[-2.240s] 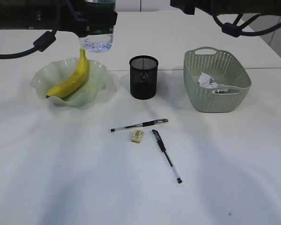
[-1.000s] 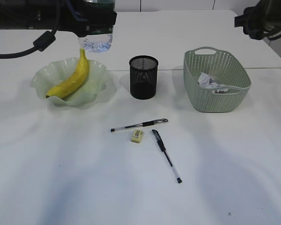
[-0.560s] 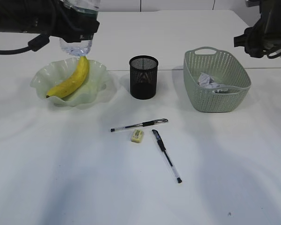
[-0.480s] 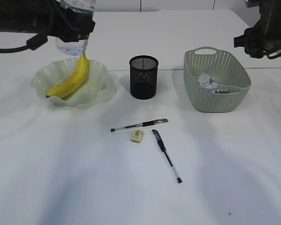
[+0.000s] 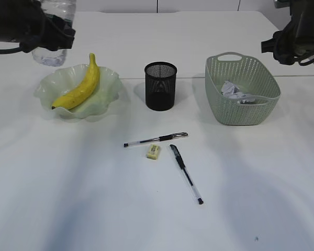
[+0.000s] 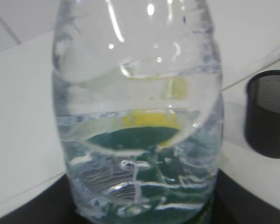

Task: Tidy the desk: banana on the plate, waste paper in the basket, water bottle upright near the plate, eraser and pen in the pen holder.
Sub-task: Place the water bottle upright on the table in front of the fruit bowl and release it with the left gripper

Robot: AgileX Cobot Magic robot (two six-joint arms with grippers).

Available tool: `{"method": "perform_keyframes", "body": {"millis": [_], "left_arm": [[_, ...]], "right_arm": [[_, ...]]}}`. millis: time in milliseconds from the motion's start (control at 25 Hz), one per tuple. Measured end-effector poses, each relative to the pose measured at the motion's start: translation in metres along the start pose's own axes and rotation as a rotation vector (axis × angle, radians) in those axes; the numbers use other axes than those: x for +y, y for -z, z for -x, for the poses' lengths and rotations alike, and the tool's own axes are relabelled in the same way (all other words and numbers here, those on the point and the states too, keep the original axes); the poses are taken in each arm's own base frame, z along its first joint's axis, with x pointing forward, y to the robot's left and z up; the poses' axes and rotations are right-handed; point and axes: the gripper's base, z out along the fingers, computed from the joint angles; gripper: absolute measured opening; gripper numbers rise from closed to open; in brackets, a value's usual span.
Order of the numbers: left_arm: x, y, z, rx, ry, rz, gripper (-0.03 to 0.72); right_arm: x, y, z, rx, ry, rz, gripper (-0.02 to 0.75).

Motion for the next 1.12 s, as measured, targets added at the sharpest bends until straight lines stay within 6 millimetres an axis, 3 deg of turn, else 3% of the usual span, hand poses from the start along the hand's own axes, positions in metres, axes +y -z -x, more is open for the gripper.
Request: {"method": "perform_keyframes", "body": {"millis": [160,320,560,760,920,1120], "left_arm": [[0.016,0.001,-0.010,0.085,0.071,0.164,0.378],[0.014,0.001,-0.009,0.082,0.086,0.151,0.377],[-0.005,0.000,-0.013,0.027,0.081,-0.041,0.377],[-0.022,0.003,-0.036,0.022,0.054,-0.241,0.377],[-0.021,0.010,-0.053,-0.038,0.024,-0.428,0.377],[0.002,0.025,-0.069,-0.136,0.050,-0.572,0.376]], "right_arm": [[0.000,0.000,0.000,0.000,0.000,0.000,0.496],[0.000,0.000,0.000,0.000,0.000,0.000,0.496],[0.000,0.000,0.000,0.000,0.000,0.000,0.496],[0.000,0.000,0.000,-0.001,0.000,0.002,0.496],[0.000,0.000,0.000,-0.001,0.000,0.004,0.496],[0.000,0.000,0.000,-0.001,0.000,0.004,0.496]]}}
